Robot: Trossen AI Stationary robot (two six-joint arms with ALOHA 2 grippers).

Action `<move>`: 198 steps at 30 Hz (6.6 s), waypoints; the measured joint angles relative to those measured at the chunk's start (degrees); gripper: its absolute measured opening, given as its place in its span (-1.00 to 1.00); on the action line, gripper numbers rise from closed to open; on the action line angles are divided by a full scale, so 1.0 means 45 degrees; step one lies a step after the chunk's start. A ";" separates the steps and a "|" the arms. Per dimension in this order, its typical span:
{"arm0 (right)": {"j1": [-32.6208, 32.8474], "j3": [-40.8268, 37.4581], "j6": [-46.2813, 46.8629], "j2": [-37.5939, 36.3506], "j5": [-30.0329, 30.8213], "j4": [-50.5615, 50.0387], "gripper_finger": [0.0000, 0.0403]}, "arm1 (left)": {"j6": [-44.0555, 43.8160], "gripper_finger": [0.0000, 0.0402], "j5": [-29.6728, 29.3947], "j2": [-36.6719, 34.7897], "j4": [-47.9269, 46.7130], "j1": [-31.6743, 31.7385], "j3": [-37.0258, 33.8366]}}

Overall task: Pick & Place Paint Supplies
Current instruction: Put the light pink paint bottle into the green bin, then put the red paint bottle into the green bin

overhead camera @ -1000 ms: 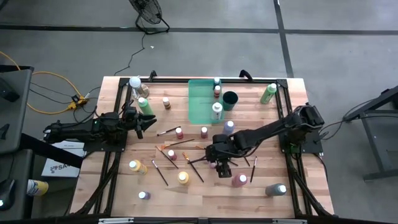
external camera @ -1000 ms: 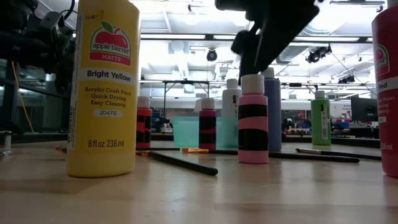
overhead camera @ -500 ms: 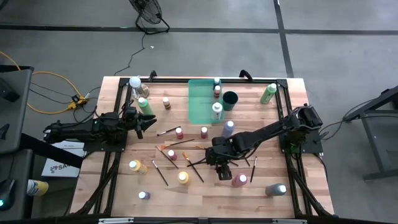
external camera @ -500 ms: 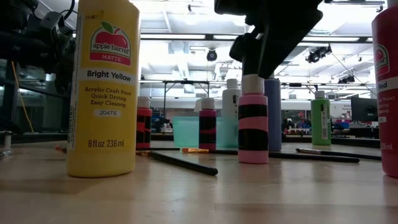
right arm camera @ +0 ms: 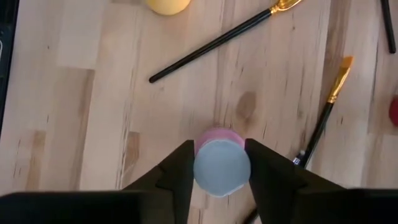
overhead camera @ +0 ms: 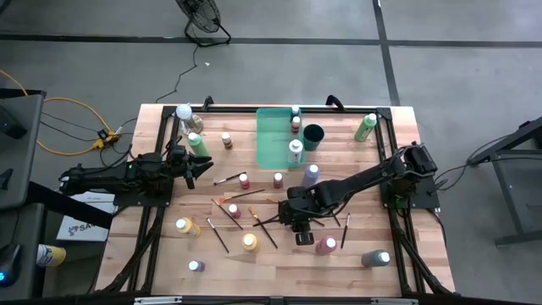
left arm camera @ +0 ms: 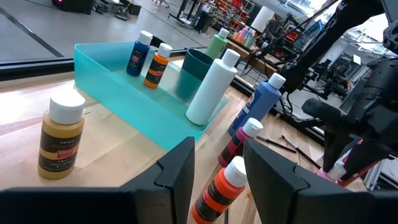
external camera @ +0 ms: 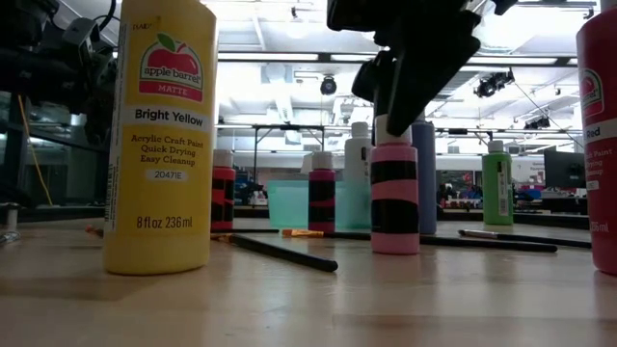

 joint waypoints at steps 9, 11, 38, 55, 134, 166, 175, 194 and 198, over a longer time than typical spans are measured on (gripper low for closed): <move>-0.0066 0.0519 0.1547 0.0008 0.0347 -0.0191 -0.39 | 0.0000 -0.32 0.0000 -0.0004 0.0000 -0.0001 0.0000; -0.0132 0.0804 0.2020 -0.0063 0.0329 -0.0288 -0.42 | 0.0004 -0.32 0.0000 -0.0003 0.0000 -0.0001 0.0004; -0.3841 0.5638 0.1487 -0.1263 0.1227 -0.3088 -0.43 | 0.0003 -0.32 0.0000 -0.0003 0.0000 0.0002 0.0005; -0.8137 0.5989 -0.1442 -0.1175 0.2017 -0.3425 -0.42 | 0.0003 -0.32 0.0000 -0.0004 0.0000 0.0002 0.0005; -1.1502 0.5984 0.3633 0.3350 0.1905 -0.1091 0.20 | 0.0004 -0.32 0.0000 -0.0003 0.0000 0.0000 0.0005; -0.9434 0.1185 0.0773 -0.3589 0.1578 -0.2653 0.20 | 0.0000 -0.32 0.0000 -0.0004 0.0000 -0.0001 0.0005; -0.8416 -0.1255 0.0991 -0.6244 0.1595 -0.2763 0.20 | 0.0002 -0.32 0.0000 -0.0001 0.0000 -0.0001 0.0005; -0.6698 -0.1375 0.0713 -0.8480 0.1608 -0.4728 0.20 | 0.0000 -0.32 0.0000 -0.0004 0.0000 -0.0001 0.0005; -0.6321 -0.1375 0.0851 -0.8480 0.1603 -0.4784 0.20 | 0.0004 -0.32 0.0000 -0.0003 0.0000 -0.0001 0.0005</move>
